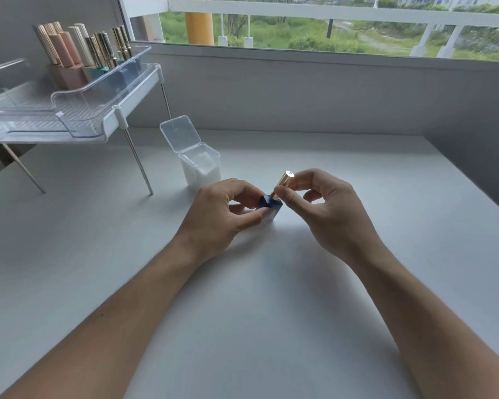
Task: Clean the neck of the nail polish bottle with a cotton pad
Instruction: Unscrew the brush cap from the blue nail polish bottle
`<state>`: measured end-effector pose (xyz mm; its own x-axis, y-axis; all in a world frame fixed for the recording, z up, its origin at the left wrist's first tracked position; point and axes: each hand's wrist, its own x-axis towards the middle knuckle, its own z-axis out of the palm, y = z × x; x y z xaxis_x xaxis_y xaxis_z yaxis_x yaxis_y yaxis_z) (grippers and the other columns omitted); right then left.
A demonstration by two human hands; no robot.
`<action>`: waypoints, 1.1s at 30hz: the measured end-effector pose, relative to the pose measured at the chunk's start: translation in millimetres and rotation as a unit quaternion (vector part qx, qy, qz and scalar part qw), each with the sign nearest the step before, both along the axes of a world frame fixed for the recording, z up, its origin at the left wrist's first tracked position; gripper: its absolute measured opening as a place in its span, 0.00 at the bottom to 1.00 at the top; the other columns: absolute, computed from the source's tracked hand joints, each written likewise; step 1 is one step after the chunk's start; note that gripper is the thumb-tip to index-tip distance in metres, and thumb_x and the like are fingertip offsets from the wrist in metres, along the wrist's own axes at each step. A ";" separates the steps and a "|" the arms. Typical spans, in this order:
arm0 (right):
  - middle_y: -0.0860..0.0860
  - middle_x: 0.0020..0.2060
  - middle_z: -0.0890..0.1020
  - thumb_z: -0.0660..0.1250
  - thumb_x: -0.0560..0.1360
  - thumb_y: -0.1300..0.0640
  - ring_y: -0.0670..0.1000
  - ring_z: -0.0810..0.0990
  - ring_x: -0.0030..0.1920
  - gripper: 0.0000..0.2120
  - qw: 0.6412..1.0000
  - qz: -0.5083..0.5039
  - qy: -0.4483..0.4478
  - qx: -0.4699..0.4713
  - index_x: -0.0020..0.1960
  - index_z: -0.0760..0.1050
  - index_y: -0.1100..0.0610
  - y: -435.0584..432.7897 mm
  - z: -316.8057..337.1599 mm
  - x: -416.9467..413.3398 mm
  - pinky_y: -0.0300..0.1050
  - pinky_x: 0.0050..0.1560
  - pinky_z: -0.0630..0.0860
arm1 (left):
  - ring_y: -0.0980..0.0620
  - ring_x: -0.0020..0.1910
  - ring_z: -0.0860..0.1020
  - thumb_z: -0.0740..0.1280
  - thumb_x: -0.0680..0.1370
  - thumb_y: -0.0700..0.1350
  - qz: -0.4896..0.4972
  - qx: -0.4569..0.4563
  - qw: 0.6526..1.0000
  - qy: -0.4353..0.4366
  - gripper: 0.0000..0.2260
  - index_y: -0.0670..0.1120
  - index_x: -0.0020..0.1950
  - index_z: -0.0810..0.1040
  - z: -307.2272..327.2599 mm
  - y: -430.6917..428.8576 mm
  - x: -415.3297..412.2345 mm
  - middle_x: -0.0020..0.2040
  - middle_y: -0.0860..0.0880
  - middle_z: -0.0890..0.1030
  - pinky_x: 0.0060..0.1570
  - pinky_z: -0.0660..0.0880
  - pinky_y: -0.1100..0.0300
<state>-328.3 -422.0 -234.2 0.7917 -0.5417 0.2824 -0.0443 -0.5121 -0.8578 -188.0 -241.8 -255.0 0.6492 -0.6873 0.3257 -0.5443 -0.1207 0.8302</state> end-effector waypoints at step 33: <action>0.40 0.50 0.92 0.76 0.83 0.49 0.41 0.83 0.46 0.05 0.997 -0.011 -0.070 0.040 0.56 0.88 0.48 -4.1 16.1 -5.9 0.39 0.55 0.80 | 0.56 0.55 0.88 0.82 0.79 0.43 -0.004 -0.007 1.000 0.020 0.08 0.48 0.57 0.91 -2.3 -1.4 2.7 0.53 0.51 0.90 0.59 0.86 0.61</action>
<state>-334.2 -426.0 -218.1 0.7348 -0.5846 0.3441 0.0677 -0.4416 -0.8947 -185.3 -243.2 -257.3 0.6563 -0.6879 0.3100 -0.5119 -0.1041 0.8527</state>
